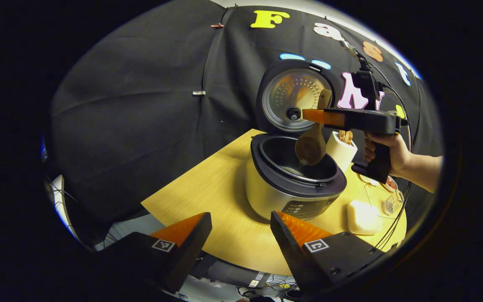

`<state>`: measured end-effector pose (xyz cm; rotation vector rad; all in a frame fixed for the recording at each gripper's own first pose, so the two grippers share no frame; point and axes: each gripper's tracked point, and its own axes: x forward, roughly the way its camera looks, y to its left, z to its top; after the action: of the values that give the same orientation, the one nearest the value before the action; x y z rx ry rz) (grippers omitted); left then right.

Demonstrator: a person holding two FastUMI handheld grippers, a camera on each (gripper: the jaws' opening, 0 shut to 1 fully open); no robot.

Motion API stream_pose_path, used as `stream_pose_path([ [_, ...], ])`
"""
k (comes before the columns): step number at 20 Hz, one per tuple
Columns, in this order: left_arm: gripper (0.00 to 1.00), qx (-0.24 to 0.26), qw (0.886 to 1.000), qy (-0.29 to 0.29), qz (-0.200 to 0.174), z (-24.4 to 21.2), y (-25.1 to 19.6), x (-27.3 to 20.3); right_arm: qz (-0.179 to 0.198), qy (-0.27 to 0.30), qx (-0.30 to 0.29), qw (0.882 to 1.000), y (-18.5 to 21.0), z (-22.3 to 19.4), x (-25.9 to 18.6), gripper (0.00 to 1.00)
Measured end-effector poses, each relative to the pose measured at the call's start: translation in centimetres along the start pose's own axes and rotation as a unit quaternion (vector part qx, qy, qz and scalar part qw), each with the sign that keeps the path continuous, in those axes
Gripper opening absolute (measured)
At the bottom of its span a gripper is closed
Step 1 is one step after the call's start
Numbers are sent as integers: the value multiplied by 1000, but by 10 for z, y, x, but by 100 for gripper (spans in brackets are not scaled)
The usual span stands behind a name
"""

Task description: Close the left gripper, press the button to open the rice cooker; take a wooden spoon from the chopstick holder with the right hand, scoop a spoonful of rice and pour it into the rice cooker, then put the wooden spoon back into the chopstick holder.

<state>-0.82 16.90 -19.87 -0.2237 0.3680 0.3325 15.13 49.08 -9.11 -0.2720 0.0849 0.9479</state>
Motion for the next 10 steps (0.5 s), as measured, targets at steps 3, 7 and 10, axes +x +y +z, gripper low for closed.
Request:
stream_pose_path([
  [3,96,9,1000,-5,0,2,1,0,4,5,2,1000,3,-2,-2,14],
  [7,96,10,1000,-10,-4,2,0,0,-14,8,69,997,-13,5,-6,14],
  [10,96,8,1000,-12,-17,3,-7,-2,-27,1,102,994,-28,14,-22,14],
])
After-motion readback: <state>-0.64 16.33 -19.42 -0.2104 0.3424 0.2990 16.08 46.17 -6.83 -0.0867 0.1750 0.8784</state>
